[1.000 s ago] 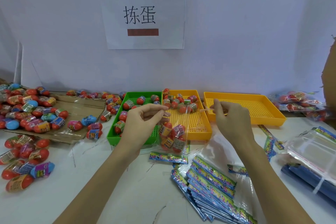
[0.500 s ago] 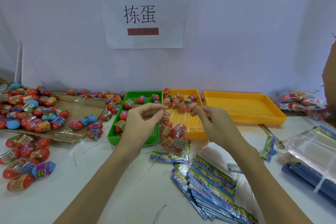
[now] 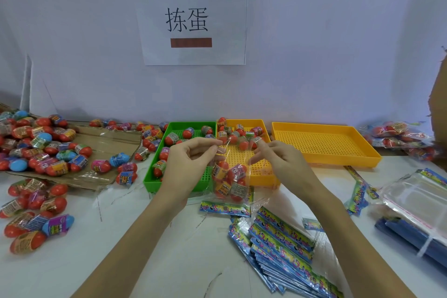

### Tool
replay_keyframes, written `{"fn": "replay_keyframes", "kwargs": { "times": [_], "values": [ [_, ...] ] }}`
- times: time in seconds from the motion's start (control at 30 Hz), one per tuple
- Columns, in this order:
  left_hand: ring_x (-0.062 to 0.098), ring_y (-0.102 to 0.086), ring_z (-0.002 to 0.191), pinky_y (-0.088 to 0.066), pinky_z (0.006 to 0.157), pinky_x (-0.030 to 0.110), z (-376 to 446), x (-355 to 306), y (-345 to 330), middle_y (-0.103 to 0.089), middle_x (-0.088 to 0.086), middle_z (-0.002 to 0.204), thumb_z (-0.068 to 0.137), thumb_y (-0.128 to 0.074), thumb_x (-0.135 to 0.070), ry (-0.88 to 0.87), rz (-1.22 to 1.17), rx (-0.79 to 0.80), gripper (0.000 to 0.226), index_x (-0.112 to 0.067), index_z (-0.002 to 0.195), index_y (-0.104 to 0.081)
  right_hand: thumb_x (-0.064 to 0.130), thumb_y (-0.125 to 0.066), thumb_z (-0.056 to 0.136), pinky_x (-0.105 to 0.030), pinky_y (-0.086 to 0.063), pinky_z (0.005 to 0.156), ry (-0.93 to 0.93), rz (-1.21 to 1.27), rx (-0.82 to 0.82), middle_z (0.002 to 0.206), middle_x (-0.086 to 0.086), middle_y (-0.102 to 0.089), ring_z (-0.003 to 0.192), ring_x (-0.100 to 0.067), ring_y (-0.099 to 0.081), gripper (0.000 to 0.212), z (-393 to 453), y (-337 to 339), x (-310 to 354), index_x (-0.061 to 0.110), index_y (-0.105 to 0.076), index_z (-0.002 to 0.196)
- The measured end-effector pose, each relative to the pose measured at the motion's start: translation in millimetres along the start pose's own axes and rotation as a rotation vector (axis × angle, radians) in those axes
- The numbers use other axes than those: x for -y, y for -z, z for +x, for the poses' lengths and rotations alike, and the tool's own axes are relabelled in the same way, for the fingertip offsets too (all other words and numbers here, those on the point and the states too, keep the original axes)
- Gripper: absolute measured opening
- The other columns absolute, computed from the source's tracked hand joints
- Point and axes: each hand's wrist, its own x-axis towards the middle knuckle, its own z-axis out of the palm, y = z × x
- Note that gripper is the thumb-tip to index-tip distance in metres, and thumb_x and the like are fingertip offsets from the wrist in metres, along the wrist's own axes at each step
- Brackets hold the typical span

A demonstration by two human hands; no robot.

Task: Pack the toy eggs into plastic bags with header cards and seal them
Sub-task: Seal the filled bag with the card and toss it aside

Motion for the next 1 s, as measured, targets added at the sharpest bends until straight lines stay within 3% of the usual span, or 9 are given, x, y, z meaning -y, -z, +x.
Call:
{"fn": "replay_keyframes", "kwargs": {
  "times": [0.1,0.17,0.27,0.4,0.57,0.7,0.8,1.0],
  "values": [
    [0.017,-0.079,0.087,-0.061,0.077,0.022,-0.1,-0.3,-0.7,-0.081,0.000,0.093,0.098,-0.066,-0.002,-0.004,-0.022,0.009,0.019,-0.016,0.106,-0.078,0.060,-0.060,0.090,-0.030,-0.047,0.091,0.026,0.034,-0.063,0.107,0.017,-0.072,0.107,0.002,-0.060,0.038,-1.4,-0.3,4.7,0.029,-0.082,0.091],
    [0.016,-0.079,0.087,-0.060,0.076,0.020,-0.4,-0.3,-1.0,-0.081,-0.001,0.094,0.097,-0.068,-0.002,-0.015,-0.024,0.014,0.019,-0.016,0.106,-0.078,0.045,-0.075,0.089,-0.022,-0.054,0.082,0.020,0.091,-0.059,0.092,0.016,-0.076,0.094,-0.001,-0.068,0.017,-1.7,-0.2,4.7,0.029,-0.081,0.093],
    [0.018,-0.079,0.088,-0.060,0.075,0.020,-0.2,0.2,-0.7,-0.082,0.000,0.095,0.096,-0.070,-0.004,-0.019,-0.044,0.031,0.018,-0.014,0.108,-0.077,0.026,-0.079,0.090,-0.018,-0.058,0.072,0.034,0.187,-0.038,0.081,0.010,-0.078,0.080,-0.006,-0.074,0.002,-1.9,0.4,0.7,0.025,-0.081,0.090],
    [0.019,-0.079,0.091,-0.062,0.077,0.023,1.5,2.0,0.4,-0.082,0.002,0.096,0.096,-0.070,-0.005,0.002,-0.066,0.040,0.016,-0.012,0.109,-0.076,0.020,-0.078,0.092,-0.014,-0.053,0.064,0.033,0.243,-0.048,0.077,0.004,-0.078,0.075,-0.011,-0.074,0.006,-1.0,5.4,-3.1,0.018,-0.082,0.088],
    [0.024,-0.078,0.092,-0.063,0.082,0.028,5.9,6.5,8.1,-0.081,0.007,0.096,0.095,-0.070,-0.003,0.016,-0.087,-0.014,0.015,-0.006,0.109,-0.076,0.016,-0.071,0.097,-0.017,-0.054,0.061,-0.030,0.295,-0.111,0.084,0.002,-0.079,0.083,-0.012,-0.075,0.010,2.3,16.2,-6.4,0.014,-0.079,0.092],
    [0.025,-0.079,0.092,-0.061,0.090,0.036,5.9,7.9,7.3,-0.081,0.006,0.098,0.094,-0.072,-0.006,0.040,-0.079,0.029,0.016,-0.008,0.110,-0.077,0.029,-0.073,0.094,-0.021,-0.057,0.065,-0.069,0.363,0.038,0.095,0.002,-0.080,0.089,-0.012,-0.076,0.017,0.3,13.6,-4.0,0.018,-0.077,0.107],
    [0.021,-0.079,0.090,-0.061,0.088,0.034,5.3,8.9,3.8,-0.082,0.003,0.096,0.094,-0.072,-0.007,0.041,-0.069,0.029,0.015,-0.013,0.107,-0.077,0.034,-0.079,0.089,-0.020,-0.056,0.064,-0.076,0.310,0.101,0.091,0.001,-0.080,0.084,-0.012,-0.075,0.020,-2.0,3.1,-3.3,0.021,-0.079,0.104],
    [0.027,-0.079,0.091,-0.063,0.080,0.028,8.1,8.5,7.9,-0.081,0.012,0.097,0.093,-0.072,-0.004,0.060,-0.149,0.065,0.016,-0.005,0.109,-0.077,0.015,-0.079,0.089,-0.019,-0.053,0.057,-0.059,0.350,0.034,0.078,-0.007,-0.078,0.073,-0.018,-0.076,0.006,-0.5,4.0,-5.6,0.011,-0.081,0.093]
  ]
}}
